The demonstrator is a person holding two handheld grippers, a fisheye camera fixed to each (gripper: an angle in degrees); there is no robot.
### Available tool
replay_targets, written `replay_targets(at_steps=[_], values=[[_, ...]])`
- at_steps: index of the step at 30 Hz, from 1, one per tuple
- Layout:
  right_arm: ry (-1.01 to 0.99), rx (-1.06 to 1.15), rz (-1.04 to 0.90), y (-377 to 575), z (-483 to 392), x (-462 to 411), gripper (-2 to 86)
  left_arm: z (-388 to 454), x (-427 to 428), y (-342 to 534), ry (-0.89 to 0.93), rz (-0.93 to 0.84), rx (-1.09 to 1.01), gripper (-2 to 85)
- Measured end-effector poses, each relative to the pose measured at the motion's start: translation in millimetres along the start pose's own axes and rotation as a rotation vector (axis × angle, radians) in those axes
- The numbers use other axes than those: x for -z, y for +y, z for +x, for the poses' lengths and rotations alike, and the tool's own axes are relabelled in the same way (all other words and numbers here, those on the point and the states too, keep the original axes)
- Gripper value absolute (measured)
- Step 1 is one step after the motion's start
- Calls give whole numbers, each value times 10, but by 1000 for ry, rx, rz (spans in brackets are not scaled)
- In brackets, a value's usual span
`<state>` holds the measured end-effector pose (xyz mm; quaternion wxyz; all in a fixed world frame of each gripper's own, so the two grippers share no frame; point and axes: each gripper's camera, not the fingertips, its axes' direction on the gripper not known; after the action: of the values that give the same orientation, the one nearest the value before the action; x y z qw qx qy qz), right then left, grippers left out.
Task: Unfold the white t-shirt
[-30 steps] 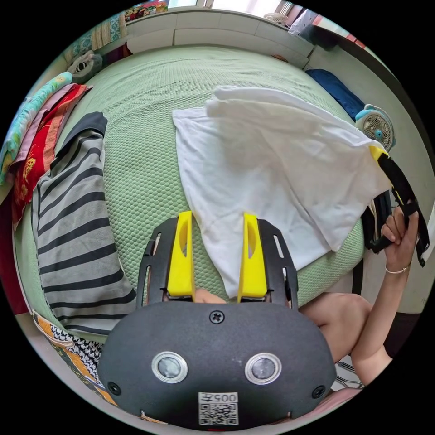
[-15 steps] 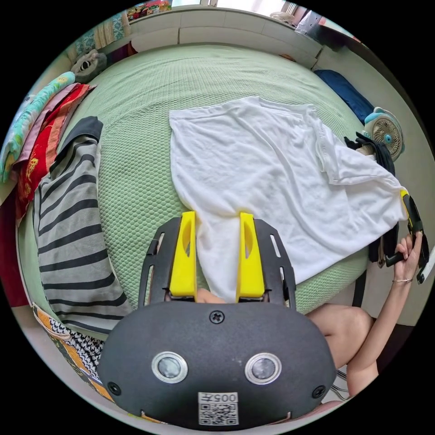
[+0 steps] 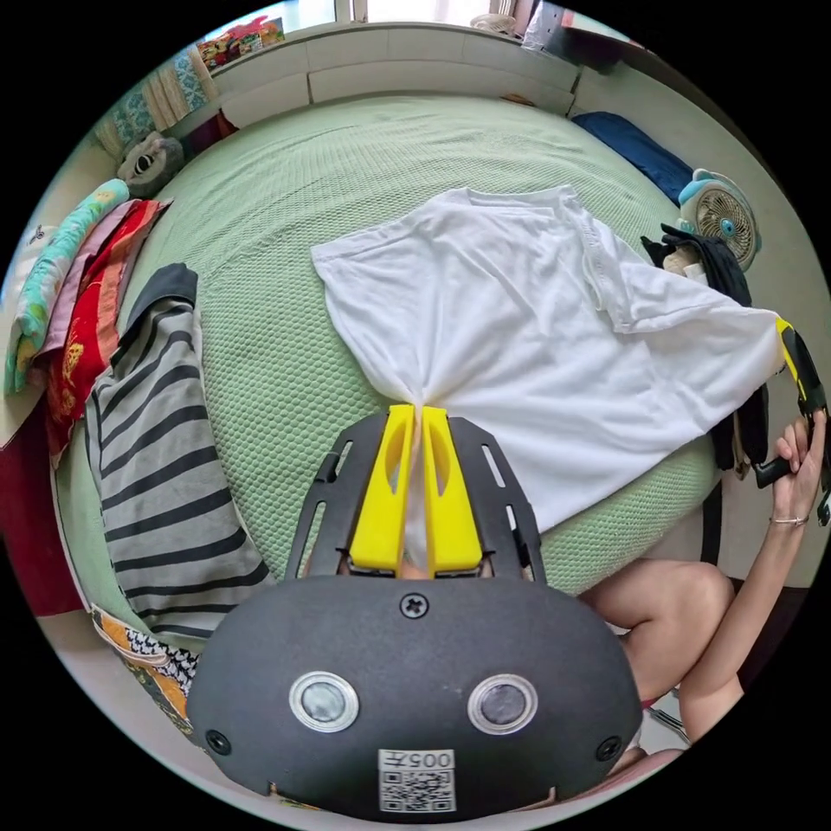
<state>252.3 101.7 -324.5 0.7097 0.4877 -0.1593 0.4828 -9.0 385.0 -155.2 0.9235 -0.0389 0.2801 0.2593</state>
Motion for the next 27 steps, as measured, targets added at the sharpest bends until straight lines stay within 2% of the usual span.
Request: replay_targets(at_steps=[7,10,17,20,27], values=[[-66,74,43,150,-355,161,69,-202,314,231,-56,38,49,14],[-176,101,34,204,-493,185,76,-317,406,334,-97,36,74,18],[-452,292,-237,419,-1202,-187,105,-562,530,541,-40,33,106,63],[-455,352,-290,545,-1510,-321,109,-650,619,595,-116,48,127,89],[-382,484,-329,894,-2083,-523,120,-913,784,587,-28,88,154,90]])
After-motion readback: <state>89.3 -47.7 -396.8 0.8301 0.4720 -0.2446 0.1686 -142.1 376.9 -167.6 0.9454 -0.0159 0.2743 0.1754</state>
